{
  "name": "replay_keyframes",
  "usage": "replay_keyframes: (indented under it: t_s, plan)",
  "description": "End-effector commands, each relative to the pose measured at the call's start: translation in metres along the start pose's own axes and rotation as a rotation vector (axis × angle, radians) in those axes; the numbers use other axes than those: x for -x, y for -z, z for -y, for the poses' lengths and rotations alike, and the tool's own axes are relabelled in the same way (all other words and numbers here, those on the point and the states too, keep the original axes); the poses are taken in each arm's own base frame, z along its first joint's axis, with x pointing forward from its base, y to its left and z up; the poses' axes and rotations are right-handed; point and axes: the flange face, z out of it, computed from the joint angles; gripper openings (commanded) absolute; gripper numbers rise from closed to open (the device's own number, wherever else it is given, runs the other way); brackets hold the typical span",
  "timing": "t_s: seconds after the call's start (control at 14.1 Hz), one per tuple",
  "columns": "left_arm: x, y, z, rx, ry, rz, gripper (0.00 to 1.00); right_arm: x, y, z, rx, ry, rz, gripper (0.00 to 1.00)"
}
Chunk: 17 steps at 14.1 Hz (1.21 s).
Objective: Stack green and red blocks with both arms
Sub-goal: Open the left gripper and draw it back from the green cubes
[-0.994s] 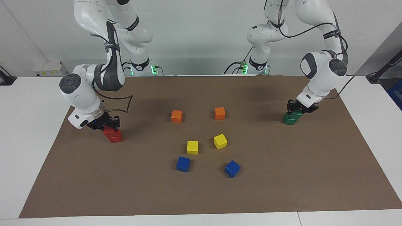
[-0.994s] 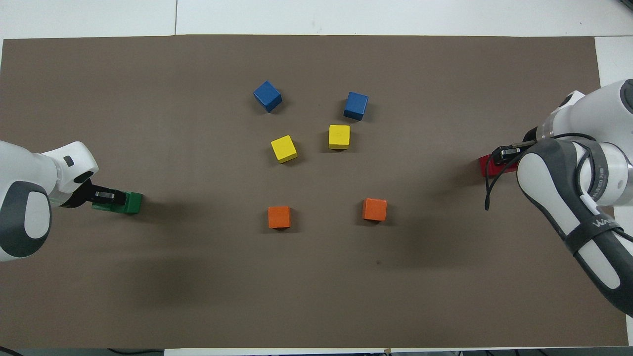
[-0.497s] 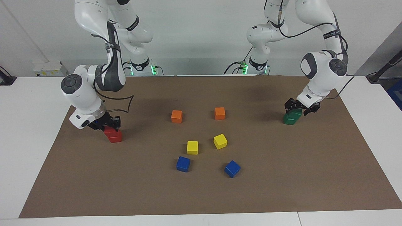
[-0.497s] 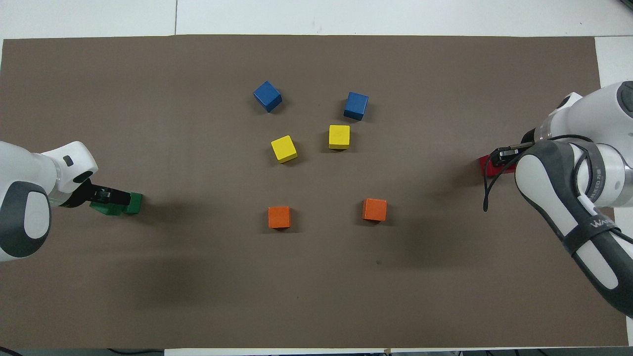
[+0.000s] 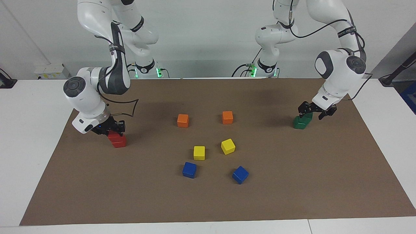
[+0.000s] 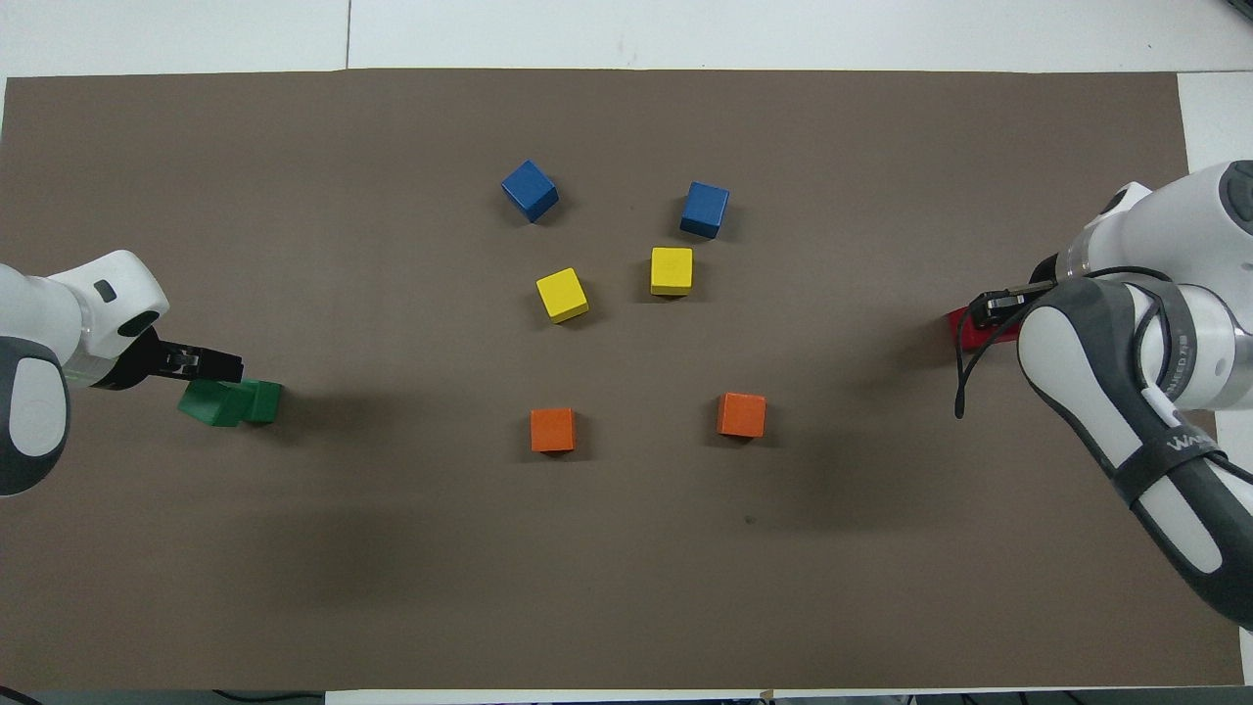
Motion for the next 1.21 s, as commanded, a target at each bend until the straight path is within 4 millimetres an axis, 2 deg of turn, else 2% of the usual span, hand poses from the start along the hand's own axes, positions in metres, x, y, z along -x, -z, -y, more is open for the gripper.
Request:
replay_keyframes:
  t_s: [0.0, 0.28, 0.5, 0.64, 0.85, 1.07, 1.14]
  plan:
    - [0.000, 0.039, -0.003, 0.013, 0.018, 0.014, 1.00, 0.003, 0.002, 0.002, -0.008, 0.002, -0.021, 0.00]
    - [0.009, 0.113, -0.008, 0.019, 0.035, 0.049, 1.00, 0.003, 0.002, 0.001, -0.007, 0.037, -0.021, 0.00]
    - [0.020, 0.152, -0.012, 0.027, 0.041, 0.096, 1.00, 0.003, 0.001, 0.001, -0.007, 0.040, -0.021, 0.00]
    - [0.026, 0.168, -0.013, 0.027, 0.080, 0.106, 1.00, 0.003, 0.001, 0.000, -0.004, 0.053, -0.032, 0.00]
    - [0.034, 0.178, -0.008, 0.025, 0.100, 0.104, 1.00, 0.005, -0.004, 0.001, -0.002, 0.070, -0.039, 0.00]
    - [0.029, 0.179, -0.007, 0.022, 0.144, 0.080, 1.00, 0.006, -0.005, 0.001, -0.003, 0.069, -0.037, 0.00]
    - [0.020, 0.186, -0.011, 0.023, 0.133, 0.073, 1.00, 0.006, -0.005, 0.001, -0.003, 0.069, -0.037, 0.00]
